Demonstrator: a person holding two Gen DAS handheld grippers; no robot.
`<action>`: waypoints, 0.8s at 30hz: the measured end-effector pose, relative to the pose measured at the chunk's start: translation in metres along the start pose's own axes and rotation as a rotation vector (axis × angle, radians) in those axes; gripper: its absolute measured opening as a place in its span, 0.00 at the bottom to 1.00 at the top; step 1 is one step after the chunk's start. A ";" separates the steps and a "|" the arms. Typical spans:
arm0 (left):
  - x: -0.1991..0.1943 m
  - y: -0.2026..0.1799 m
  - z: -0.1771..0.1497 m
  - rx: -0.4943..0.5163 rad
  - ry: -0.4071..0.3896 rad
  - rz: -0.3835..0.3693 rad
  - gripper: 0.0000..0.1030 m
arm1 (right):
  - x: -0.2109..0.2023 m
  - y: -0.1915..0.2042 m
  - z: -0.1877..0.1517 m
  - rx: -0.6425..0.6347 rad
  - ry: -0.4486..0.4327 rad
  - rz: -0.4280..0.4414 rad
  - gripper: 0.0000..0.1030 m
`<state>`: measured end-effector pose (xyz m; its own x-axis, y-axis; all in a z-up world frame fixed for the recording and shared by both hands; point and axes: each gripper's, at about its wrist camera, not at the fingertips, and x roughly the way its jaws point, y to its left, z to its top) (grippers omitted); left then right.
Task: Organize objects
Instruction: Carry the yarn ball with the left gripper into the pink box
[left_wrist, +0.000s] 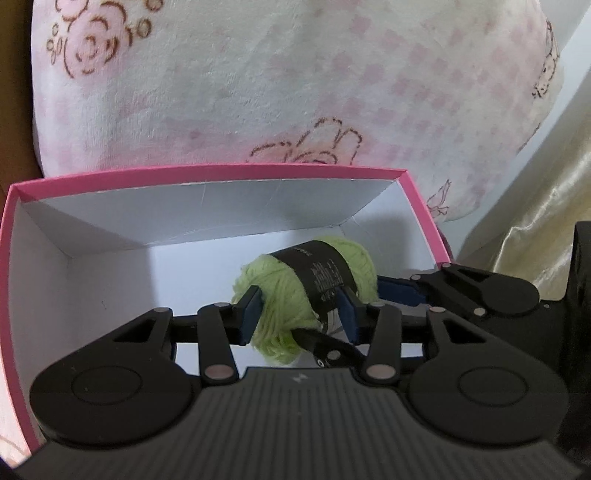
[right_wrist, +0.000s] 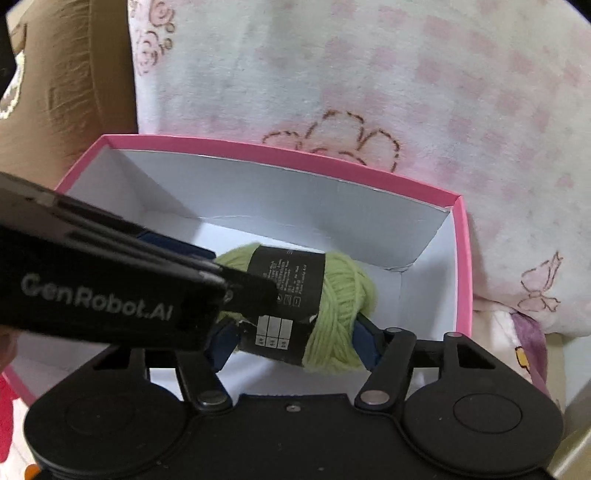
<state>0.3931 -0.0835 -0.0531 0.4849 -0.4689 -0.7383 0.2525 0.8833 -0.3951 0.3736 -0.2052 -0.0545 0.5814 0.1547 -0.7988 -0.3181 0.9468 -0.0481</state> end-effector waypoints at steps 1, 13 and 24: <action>0.001 0.000 -0.001 -0.004 -0.004 0.008 0.41 | 0.001 0.002 0.000 -0.001 -0.003 -0.005 0.66; 0.012 0.000 -0.004 -0.089 -0.052 0.048 0.31 | -0.010 -0.001 -0.008 -0.052 -0.029 0.022 0.35; 0.021 -0.010 -0.001 -0.086 -0.052 0.084 0.33 | 0.009 0.004 -0.003 -0.028 -0.055 -0.169 0.13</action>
<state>0.3998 -0.1016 -0.0650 0.5444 -0.3900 -0.7426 0.1376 0.9149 -0.3796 0.3760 -0.2008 -0.0638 0.6682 0.0099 -0.7440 -0.2323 0.9527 -0.1960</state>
